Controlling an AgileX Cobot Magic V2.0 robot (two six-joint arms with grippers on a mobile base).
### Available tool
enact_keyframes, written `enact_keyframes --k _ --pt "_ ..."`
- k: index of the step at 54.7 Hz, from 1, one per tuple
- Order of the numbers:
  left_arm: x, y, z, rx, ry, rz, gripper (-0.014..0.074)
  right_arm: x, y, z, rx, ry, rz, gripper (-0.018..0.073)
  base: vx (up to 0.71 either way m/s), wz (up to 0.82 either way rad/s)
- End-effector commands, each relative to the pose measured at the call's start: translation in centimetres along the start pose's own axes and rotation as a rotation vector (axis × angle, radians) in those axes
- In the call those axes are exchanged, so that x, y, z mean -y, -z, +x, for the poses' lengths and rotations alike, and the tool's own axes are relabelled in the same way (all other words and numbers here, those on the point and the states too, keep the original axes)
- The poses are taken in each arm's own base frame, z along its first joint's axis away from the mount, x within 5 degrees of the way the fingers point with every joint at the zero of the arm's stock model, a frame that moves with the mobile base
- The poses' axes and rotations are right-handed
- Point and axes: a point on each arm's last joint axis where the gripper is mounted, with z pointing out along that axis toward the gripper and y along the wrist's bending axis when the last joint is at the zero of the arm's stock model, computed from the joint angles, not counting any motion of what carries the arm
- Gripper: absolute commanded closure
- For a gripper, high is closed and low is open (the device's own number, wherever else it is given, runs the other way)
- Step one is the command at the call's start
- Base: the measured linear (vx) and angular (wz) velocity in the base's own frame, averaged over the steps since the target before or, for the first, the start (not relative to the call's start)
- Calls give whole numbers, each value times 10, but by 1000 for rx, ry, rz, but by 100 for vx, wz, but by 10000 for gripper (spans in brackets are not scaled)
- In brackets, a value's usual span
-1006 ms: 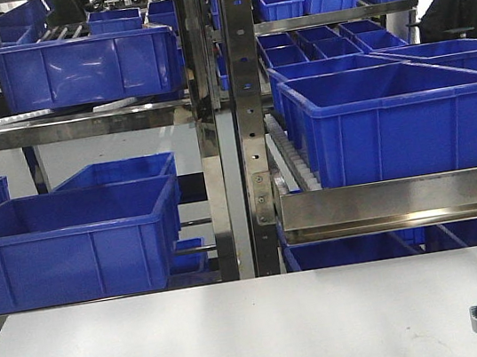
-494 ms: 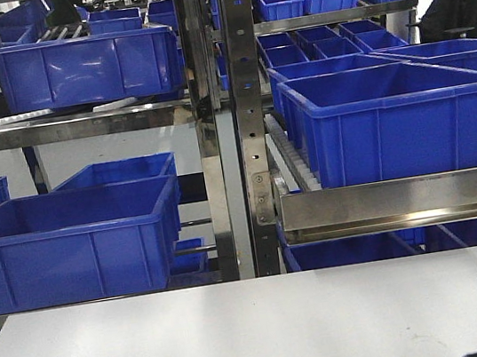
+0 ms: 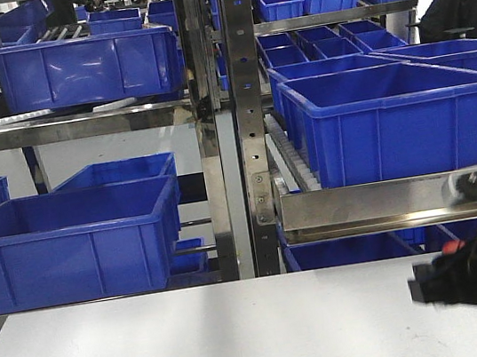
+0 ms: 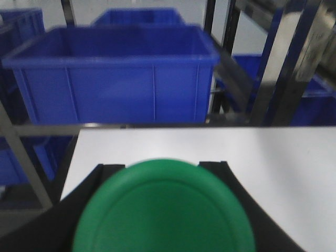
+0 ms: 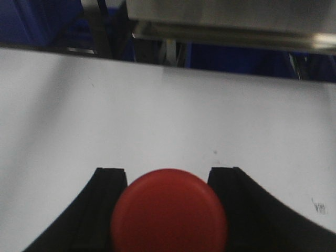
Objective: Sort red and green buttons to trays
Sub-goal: 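Lift both held buttons up off the table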
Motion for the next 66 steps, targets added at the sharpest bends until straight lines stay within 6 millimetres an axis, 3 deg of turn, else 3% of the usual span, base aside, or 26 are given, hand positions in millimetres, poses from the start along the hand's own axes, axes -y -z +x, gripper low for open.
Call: enact_keyframes --k 1,9,19,25,39,66 --pt "2 26 -32 170 4 6 602 -2 34 -34 183 2 -12 568 0 0" --pt "12 53 -34 185 -7 60 602 0 66 -39 238 4 -8 568 0 0" --pt "20 87 -23 206 -22 118 600 3 102 -29 313 19 -1 568 0 0" --pt "18 102 -12 233 -10 122 599 3 111 -19 323 16 -2 568 0 0" --pt "16 121 4 264 -10 125 599 4 113 -10 301 16 1 568 0 0" --pt "16 121 4 266 -11 123 599 4 112 -9 295 16 2 568 0 0"
